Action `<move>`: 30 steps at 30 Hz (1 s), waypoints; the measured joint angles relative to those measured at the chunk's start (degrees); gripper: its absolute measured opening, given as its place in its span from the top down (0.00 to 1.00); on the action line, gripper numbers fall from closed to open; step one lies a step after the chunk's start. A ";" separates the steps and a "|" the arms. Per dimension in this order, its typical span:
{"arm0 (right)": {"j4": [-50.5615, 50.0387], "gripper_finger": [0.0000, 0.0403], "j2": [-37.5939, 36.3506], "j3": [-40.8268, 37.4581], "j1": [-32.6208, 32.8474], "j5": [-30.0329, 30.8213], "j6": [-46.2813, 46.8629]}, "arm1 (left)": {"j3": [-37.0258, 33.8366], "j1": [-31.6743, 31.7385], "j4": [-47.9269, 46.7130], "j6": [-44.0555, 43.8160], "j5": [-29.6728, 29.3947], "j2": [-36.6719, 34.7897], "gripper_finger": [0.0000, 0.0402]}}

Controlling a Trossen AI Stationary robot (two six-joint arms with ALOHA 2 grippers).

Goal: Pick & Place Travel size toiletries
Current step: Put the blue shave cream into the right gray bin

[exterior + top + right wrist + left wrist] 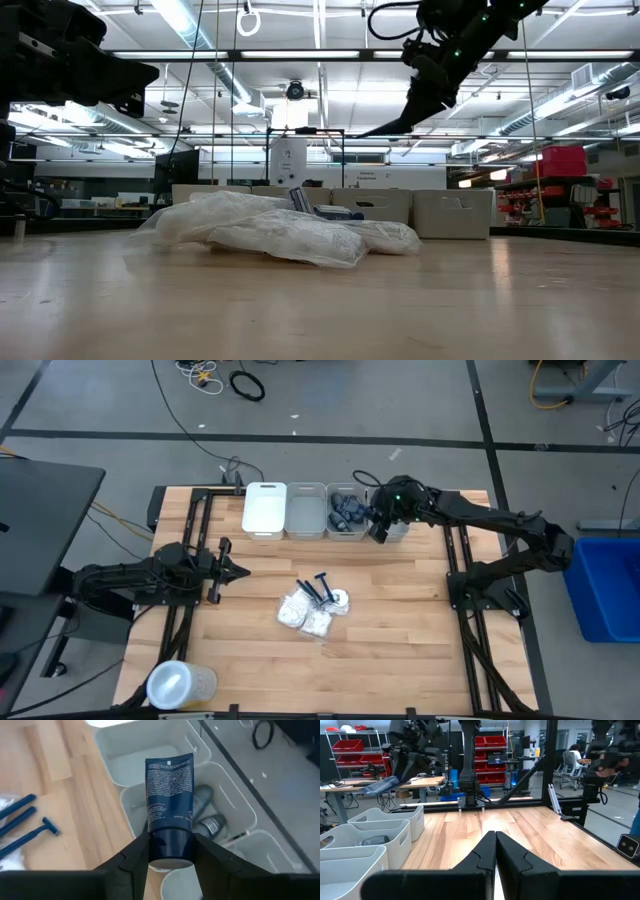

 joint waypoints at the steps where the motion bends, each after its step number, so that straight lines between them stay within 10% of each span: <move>1: -0.26 0.65 0.00 0.00 -0.52 0.03 0.61 | 0.02 0.00 0.00 0.00 0.00 0.00 0.96; 30: -4.75 0.65 0.92 0.00 -21.41 0.03 12.69 | 0.02 0.00 0.00 0.00 0.00 0.02 0.96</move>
